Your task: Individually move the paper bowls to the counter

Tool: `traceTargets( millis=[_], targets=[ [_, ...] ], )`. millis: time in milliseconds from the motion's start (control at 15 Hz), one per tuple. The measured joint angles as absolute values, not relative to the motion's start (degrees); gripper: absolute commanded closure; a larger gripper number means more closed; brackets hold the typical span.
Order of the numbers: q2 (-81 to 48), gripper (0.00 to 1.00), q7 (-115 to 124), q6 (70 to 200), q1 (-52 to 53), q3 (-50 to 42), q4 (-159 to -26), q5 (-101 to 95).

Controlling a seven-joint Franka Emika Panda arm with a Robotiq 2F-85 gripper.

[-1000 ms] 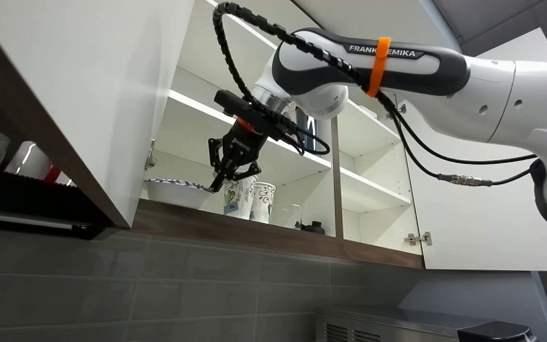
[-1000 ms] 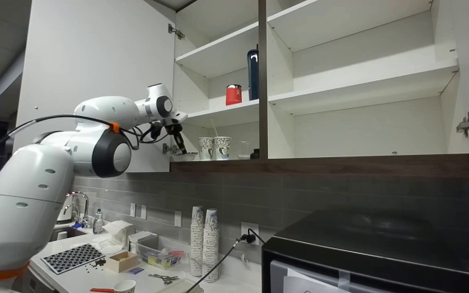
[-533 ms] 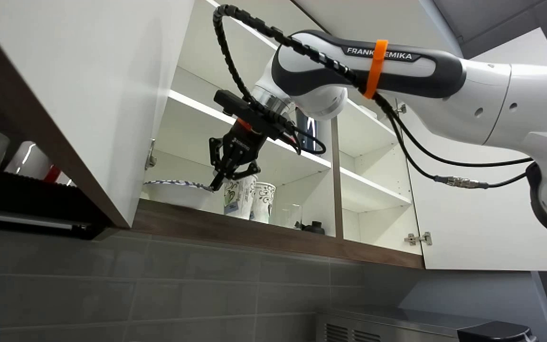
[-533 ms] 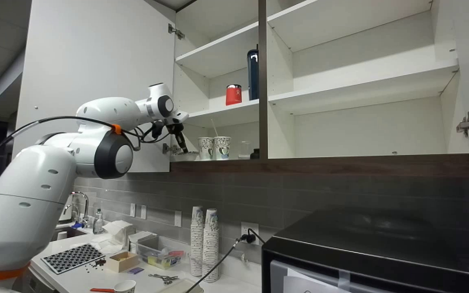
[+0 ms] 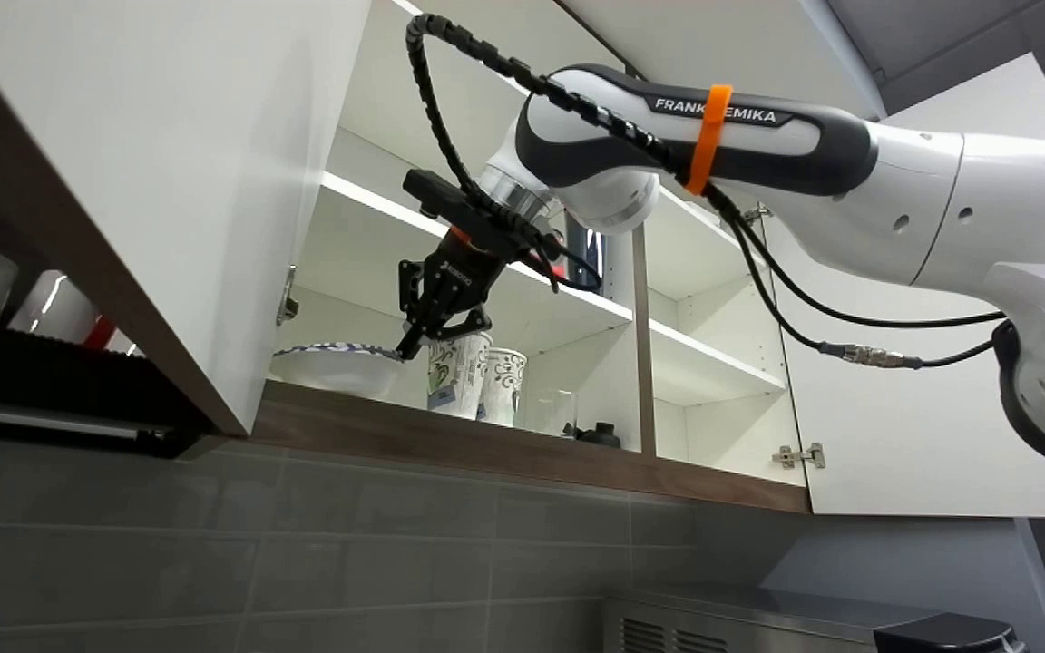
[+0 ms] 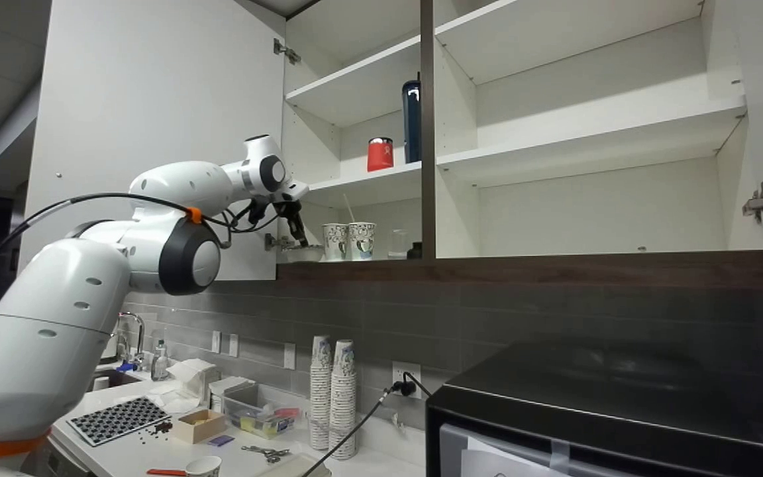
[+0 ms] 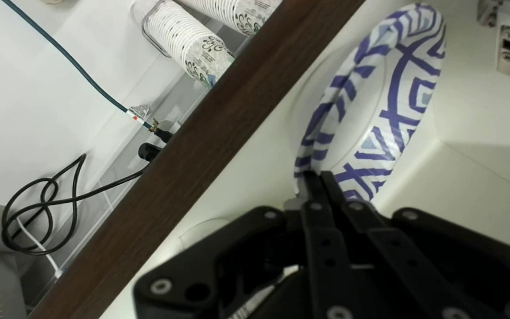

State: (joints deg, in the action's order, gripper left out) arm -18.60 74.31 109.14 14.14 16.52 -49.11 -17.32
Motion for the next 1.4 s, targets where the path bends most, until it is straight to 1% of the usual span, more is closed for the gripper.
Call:
traceTargets(
  millis=[800,1400],
  targets=[
    [-20.3,0.99,80.4,120.3,13.5,16.5,-48.0,-16.8],
    [-18.7,0.99,82.6,125.1,12.6,16.1,-48.1,-16.8]
  ],
)
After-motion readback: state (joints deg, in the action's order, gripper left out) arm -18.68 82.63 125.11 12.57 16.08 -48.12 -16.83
